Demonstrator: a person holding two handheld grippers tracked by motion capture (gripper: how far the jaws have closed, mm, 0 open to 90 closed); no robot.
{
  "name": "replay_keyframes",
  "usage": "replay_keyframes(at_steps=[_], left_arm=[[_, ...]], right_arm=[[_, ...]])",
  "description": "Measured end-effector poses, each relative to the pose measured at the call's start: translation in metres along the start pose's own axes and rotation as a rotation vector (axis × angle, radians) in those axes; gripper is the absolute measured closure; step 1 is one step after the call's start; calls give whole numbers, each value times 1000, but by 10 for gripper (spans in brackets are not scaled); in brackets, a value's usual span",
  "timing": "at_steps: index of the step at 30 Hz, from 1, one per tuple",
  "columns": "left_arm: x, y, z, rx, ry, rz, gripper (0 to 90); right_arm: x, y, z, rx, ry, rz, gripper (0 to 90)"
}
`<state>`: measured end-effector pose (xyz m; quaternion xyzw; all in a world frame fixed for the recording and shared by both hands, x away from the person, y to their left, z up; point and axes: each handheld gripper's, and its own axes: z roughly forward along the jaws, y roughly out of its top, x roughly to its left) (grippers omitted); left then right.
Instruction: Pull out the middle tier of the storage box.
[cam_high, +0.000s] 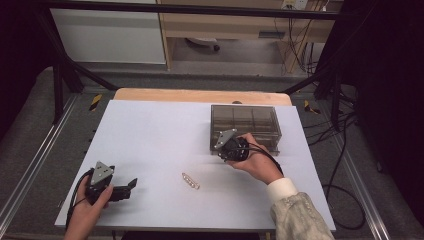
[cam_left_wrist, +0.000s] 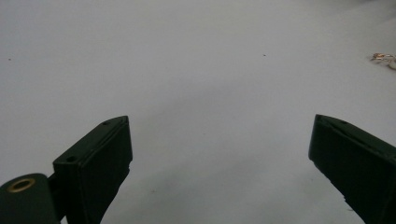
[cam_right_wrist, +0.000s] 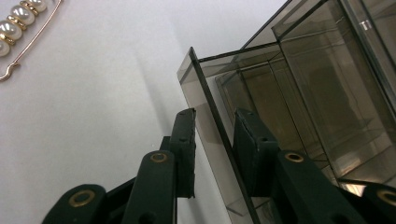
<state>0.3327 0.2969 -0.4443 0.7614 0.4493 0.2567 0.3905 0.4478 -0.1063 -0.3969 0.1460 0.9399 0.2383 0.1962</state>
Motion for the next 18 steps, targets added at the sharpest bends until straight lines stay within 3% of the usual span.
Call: replay_keyframes(at_steps=[18], left_arm=[[-1, 0, 1, 5, -9, 5, 59]], right_arm=[[9, -1, -7, 5, 35, -43, 766]])
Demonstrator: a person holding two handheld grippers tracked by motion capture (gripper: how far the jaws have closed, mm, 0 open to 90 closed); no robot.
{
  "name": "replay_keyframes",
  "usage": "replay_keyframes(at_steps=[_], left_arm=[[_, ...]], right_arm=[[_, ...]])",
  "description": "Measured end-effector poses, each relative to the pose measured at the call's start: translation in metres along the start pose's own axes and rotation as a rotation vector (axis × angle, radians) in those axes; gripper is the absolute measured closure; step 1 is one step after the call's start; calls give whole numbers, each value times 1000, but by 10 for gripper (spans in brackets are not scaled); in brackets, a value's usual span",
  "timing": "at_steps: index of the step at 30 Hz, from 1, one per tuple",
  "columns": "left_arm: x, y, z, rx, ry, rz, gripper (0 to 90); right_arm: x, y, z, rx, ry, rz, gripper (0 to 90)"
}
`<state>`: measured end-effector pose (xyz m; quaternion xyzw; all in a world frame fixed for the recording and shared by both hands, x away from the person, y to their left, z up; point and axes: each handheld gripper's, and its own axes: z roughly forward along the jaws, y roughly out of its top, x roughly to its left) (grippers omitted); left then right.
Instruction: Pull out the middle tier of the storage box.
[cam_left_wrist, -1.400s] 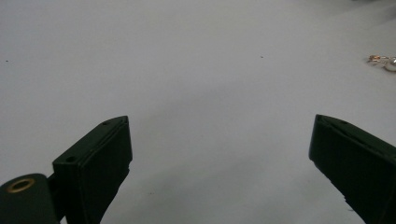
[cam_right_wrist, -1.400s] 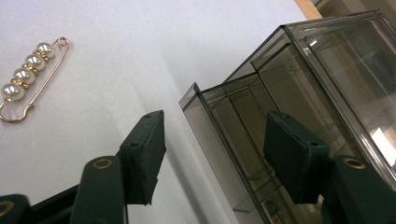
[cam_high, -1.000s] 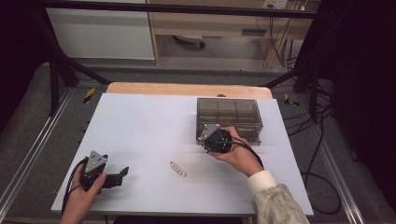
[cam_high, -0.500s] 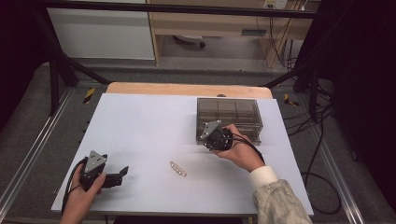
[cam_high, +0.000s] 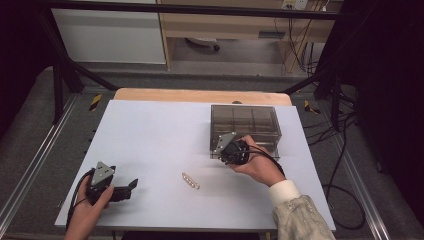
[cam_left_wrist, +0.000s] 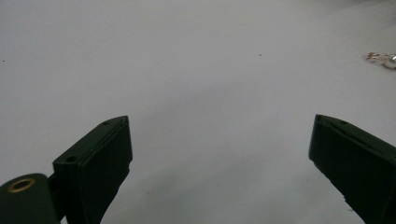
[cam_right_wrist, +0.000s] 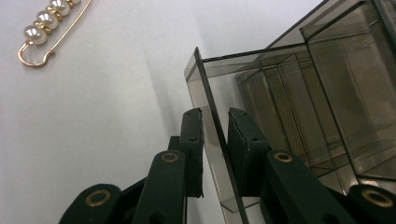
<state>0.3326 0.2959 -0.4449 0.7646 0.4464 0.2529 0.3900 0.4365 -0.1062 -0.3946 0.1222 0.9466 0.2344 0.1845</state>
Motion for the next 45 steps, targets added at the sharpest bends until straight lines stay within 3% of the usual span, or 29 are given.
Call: replay_keyframes(at_steps=[45], left_arm=[[-1, 0, 1, 5, -2, 2, 59]], right_arm=[[12, -7, -8, -2, 39, -32, 792]])
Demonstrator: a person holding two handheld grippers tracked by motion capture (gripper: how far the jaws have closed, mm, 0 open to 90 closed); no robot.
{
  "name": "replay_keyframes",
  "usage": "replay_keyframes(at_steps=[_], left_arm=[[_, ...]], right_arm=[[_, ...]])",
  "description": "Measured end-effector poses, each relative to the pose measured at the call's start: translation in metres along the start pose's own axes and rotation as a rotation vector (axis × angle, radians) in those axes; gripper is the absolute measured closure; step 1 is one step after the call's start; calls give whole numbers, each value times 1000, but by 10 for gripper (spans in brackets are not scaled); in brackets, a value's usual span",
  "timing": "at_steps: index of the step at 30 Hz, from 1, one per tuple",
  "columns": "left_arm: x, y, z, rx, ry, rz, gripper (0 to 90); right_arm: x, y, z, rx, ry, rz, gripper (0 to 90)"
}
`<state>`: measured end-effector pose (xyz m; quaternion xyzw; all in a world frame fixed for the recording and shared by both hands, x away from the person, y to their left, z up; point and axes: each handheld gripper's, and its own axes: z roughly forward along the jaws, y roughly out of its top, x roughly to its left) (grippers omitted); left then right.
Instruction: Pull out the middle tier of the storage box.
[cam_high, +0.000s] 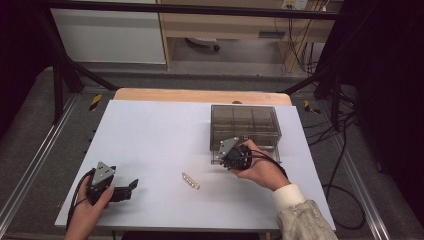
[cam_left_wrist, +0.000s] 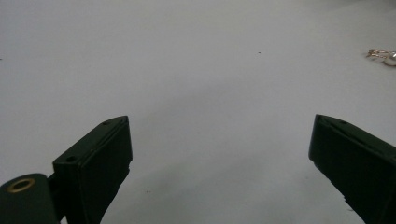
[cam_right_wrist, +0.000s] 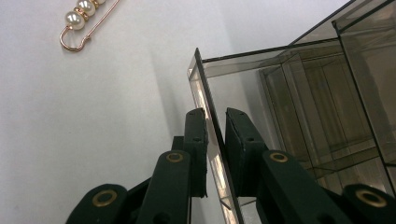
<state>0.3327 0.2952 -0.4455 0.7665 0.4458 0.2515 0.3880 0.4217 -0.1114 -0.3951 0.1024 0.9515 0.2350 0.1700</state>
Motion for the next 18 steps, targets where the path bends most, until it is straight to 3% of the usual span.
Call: replay_keyframes(at_steps=[9, 18], left_arm=[[0, 0, 0, 3, -1, 3, 59], [0, 0, 0, 1, 0, 2, 59]], right_arm=[[-1, -2, -1, -19, -13, 19, 738], [2, -6, -5, -79, -40, 70, 599]])
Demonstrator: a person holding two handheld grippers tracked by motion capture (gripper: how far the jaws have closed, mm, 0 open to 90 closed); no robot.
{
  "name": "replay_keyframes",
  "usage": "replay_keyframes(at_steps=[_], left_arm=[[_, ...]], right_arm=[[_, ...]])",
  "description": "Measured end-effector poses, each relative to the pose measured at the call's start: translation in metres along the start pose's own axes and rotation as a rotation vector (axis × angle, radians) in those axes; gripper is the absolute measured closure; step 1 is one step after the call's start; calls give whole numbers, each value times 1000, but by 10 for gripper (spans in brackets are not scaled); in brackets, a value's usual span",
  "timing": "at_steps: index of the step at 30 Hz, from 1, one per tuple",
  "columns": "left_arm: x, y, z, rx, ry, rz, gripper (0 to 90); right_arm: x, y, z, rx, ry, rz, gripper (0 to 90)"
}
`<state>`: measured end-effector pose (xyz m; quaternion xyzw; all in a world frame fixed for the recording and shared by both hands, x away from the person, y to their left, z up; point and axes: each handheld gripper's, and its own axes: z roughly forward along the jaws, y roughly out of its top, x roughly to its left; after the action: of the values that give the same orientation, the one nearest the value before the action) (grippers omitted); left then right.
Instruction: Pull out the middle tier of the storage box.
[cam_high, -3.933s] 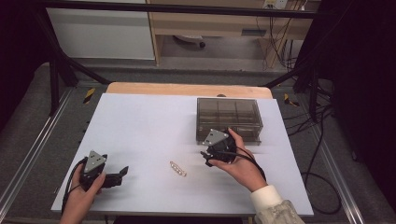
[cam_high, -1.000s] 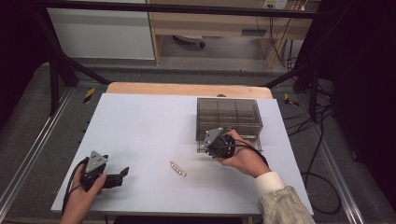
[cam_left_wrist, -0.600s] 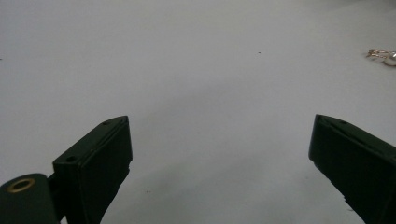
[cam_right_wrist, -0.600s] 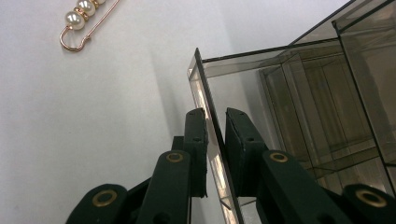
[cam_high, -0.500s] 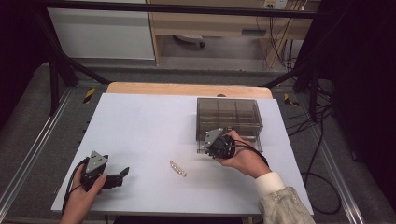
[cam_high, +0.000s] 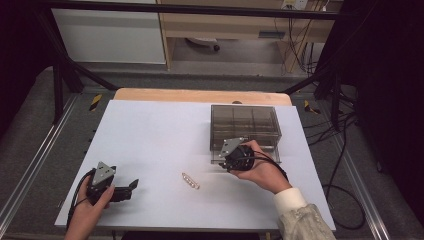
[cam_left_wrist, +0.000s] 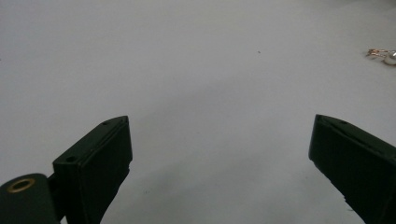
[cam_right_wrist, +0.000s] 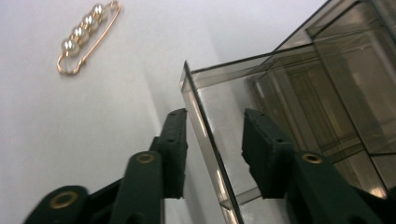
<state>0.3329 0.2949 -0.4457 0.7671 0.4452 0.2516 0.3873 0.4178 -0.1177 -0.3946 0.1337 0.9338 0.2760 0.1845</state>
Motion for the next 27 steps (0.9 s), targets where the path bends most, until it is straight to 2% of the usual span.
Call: replay_keyframes(at_steps=[1, 2, 3, 6, 7, 8, 9, 10, 11, 12, 13, 14, 18, 22, 24, 25, 27], left_arm=[[0, 0, 0, -1, 1, 0, 59], [0, 0, 0, -2, 2, 0, 59], [0, 0, 0, -2, 2, 0, 59], [0, 0, 0, -4, 3, -1, 59], [0, 0, -1, -5, 3, -1, 59], [0, 0, -1, -5, 4, -2, 59], [1, 0, -1, -6, 6, -3, 59], [1, 0, -1, -6, 6, -3, 59], [1, 0, -1, -6, 8, -4, 59], [1, 0, -1, -7, 8, -7, 59], [1, 0, -1, -7, 7, -6, 59], [1, 0, -1, -7, 7, -6, 59], [1, 1, 0, -6, 7, -6, 59], [0, 1, 0, -5, 5, -2, 58], [0, 1, 0, -6, 5, -4, 58], [1, 1, 0, -8, 5, -7, 58], [1, 0, 0, -5, 6, -10, 56]], right_arm=[[1, -1, -1, -16, -6, 17, 574], [2, -3, -2, -55, -26, 56, 525], [2, -3, -2, -55, -26, 56, 525], [6, -8, -4, -115, -67, 132, 463], [9, -11, -6, -166, -102, 183, 408], [9, -11, -6, -166, -102, 183, 408], [14, -14, -7, -216, -134, 237, 362], [14, -14, -7, -216, -134, 237, 362], [18, -17, -9, -261, -179, 284, 304], [18, -17, -9, -261, -179, 284, 304], [22, -17, -11, -276, -205, 310, 241], [22, -17, -11, -276, -205, 310, 241], [28, -17, -16, -299, -250, 361, 181], [30, -18, -17, -298, -256, 399, 136], [30, -18, -16, -293, -261, 433, 112], [30, -18, -16, -293, -261, 433, 112], [31, -15, -13, -260, -257, 444, 97]])
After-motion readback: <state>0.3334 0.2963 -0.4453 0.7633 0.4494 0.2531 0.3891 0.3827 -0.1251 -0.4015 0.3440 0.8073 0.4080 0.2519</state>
